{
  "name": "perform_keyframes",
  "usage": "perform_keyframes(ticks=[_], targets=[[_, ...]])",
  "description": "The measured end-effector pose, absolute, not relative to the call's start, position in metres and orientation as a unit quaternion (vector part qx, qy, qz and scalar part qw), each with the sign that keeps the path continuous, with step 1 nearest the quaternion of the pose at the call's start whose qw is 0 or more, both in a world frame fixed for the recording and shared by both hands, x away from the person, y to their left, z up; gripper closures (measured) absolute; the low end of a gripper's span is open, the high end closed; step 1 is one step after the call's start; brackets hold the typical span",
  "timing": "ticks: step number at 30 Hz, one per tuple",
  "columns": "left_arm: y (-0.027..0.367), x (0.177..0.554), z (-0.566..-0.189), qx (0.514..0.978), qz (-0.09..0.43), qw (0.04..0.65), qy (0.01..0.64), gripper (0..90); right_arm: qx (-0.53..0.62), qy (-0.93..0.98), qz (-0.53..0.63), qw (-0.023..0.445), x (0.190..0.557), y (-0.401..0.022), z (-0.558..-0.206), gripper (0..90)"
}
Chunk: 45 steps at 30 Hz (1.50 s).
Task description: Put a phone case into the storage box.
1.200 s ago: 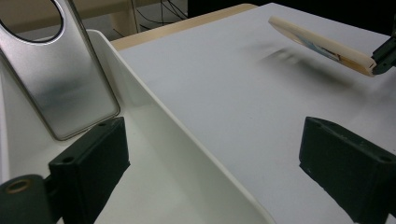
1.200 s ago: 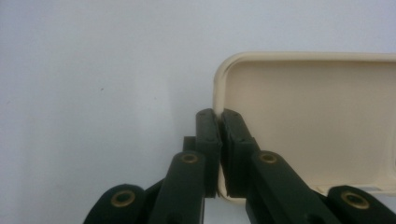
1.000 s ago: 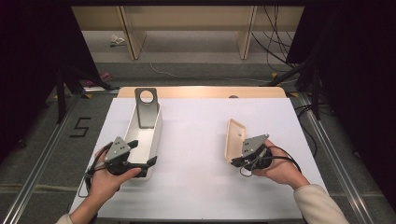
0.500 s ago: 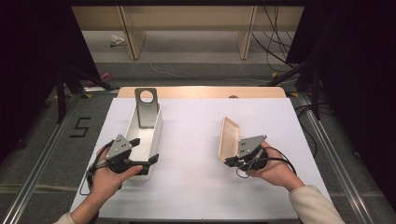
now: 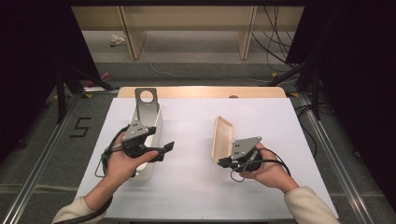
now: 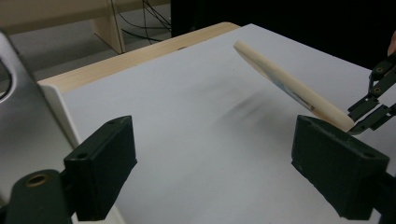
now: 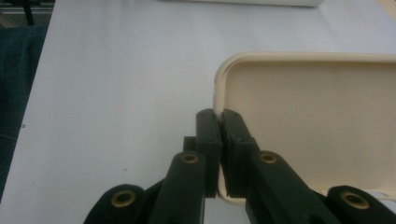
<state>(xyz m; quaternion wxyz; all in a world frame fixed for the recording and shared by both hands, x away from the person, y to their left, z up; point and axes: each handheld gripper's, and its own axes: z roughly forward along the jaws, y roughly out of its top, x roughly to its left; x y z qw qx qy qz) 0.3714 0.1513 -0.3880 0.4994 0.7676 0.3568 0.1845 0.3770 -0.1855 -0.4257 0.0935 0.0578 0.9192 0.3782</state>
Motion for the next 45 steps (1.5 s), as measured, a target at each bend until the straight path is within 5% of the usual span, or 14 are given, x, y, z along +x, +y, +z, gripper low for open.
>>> perform_keyframes(ticks=[28,45], targets=[[0.059,0.434,-0.377,0.806,0.137,0.453,0.355,20.9,0.037,0.916,0.39,0.09,0.371,-0.162,-0.422,87.3],[0.04,0.465,-0.388,0.81,0.092,0.408,0.411,36.0,0.017,0.916,0.389,0.097,0.366,-0.155,-0.418,87.3]])
